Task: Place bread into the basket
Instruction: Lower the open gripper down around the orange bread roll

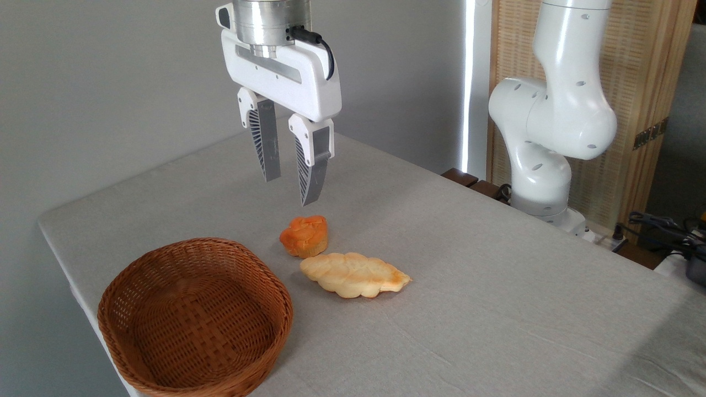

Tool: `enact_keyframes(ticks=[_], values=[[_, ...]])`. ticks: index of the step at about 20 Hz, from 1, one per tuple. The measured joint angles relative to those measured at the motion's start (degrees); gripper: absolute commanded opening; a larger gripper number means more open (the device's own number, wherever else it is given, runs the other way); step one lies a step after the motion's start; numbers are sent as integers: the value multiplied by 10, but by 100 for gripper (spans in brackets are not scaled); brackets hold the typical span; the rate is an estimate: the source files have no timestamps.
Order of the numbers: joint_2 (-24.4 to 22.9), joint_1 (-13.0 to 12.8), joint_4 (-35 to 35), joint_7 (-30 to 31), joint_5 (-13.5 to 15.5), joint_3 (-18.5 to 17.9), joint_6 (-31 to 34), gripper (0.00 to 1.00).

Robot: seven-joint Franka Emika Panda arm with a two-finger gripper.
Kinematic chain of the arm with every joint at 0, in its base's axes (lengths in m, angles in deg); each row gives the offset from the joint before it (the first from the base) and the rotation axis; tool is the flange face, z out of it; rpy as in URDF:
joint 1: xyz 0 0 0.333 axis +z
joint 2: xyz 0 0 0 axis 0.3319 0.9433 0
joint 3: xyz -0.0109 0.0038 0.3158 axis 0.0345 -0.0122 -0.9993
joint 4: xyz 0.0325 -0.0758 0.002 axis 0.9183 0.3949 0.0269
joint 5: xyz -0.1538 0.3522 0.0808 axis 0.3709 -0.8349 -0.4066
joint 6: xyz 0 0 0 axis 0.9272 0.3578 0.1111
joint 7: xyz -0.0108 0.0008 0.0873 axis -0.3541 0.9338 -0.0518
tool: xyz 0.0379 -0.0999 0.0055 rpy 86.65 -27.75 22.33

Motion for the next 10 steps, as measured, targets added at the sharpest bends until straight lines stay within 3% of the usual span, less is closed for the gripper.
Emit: enact_keyframes(ticks=[7,10], values=[[7,-9,29,0,0,5,6,100],[9,-31,56,-1,1,9,0,100]])
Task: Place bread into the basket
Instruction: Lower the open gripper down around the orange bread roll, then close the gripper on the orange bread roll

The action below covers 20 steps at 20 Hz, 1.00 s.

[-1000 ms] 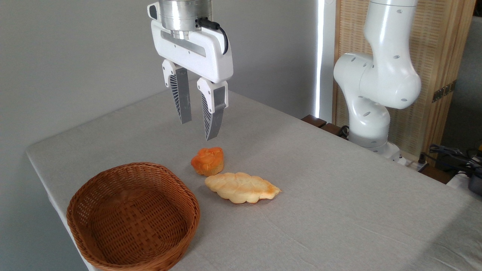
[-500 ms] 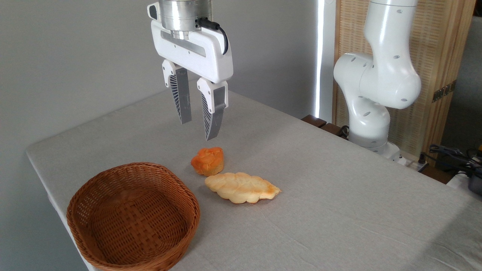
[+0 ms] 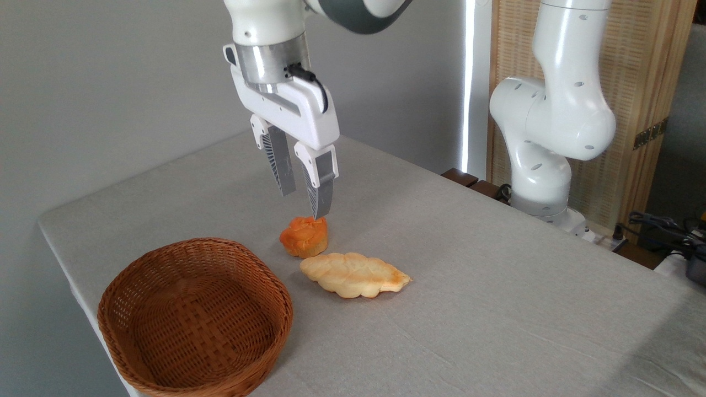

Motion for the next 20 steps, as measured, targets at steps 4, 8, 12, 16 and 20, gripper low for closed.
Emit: enact_keyframes(ticks=[4,8,12,16,20], values=[[2,-40,44,0,0,2,-31,100],[6,-67,86,0,0,4,-85,100],[12,-82,97,0,4,5,-99,100],[24,-95,105,0,7,5,-110,100],[38,-98,108,0,7,5,-122,100]])
